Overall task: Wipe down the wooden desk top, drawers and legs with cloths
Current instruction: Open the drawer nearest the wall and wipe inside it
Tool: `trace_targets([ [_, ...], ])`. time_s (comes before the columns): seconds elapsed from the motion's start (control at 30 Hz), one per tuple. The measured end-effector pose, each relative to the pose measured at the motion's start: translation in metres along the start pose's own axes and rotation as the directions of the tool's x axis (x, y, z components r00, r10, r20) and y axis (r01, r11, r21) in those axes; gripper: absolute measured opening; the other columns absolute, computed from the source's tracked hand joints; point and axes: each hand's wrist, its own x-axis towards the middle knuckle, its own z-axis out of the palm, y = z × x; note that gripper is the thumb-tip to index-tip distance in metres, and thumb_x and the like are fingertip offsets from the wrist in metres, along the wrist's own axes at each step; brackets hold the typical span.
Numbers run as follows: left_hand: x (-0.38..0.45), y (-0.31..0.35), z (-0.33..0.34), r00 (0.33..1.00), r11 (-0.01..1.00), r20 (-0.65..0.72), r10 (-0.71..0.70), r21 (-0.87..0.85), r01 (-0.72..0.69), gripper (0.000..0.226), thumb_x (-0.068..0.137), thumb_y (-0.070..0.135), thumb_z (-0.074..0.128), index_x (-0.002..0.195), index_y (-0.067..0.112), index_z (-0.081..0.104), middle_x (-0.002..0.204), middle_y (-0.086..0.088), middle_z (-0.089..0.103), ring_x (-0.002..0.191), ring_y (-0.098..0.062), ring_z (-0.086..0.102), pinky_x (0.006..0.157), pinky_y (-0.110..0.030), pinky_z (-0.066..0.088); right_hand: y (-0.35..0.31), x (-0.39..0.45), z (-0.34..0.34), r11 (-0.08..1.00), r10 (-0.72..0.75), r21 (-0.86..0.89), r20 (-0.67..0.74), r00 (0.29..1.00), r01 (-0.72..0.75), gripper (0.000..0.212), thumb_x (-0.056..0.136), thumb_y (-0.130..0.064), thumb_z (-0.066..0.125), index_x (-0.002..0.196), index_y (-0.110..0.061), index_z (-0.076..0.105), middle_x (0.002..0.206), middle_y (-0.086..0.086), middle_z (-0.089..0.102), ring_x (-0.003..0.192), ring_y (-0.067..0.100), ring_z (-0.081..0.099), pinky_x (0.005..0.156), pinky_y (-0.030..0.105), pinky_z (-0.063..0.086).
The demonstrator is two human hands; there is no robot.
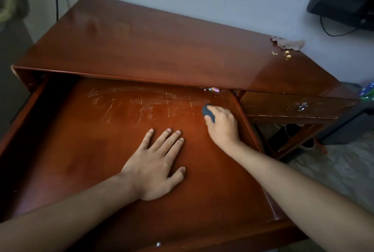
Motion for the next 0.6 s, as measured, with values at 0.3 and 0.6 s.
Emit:
trace_targets([
  [0.3,-0.001,0.000,0.000,0.995,0.995,-0.036,-0.088,-0.056,0.086,0.086,0.100,0.070,0.009,0.163,0.016,-0.012,0.169,-0.001,-0.021,0.153,-0.014,-0.028,0.127,-0.042,-0.014,-0.010,-0.074,-0.037,0.758,-0.644,0.316,0.219,0.733,0.571,0.036,0.096,-0.013,0.070,0.131,-0.007,0.068,0.133,0.007,0.068,0.126,0.018,0.061,0.111,0.031,0.044],
  [0.6,0.000,-0.007,0.002,0.997,0.996,-0.023,0.079,-0.048,-0.080,0.059,0.104,0.062,0.007,0.159,0.049,-0.007,0.168,0.015,-0.020,0.151,-0.013,-0.032,0.120,-0.052,-0.023,-0.010,-0.011,-0.001,0.996,-0.085,-0.011,0.004,0.996,0.085,0.036,0.098,-0.012,0.062,0.133,-0.008,0.067,0.133,0.009,0.067,0.125,0.026,0.060,0.108,0.035,0.046],
])
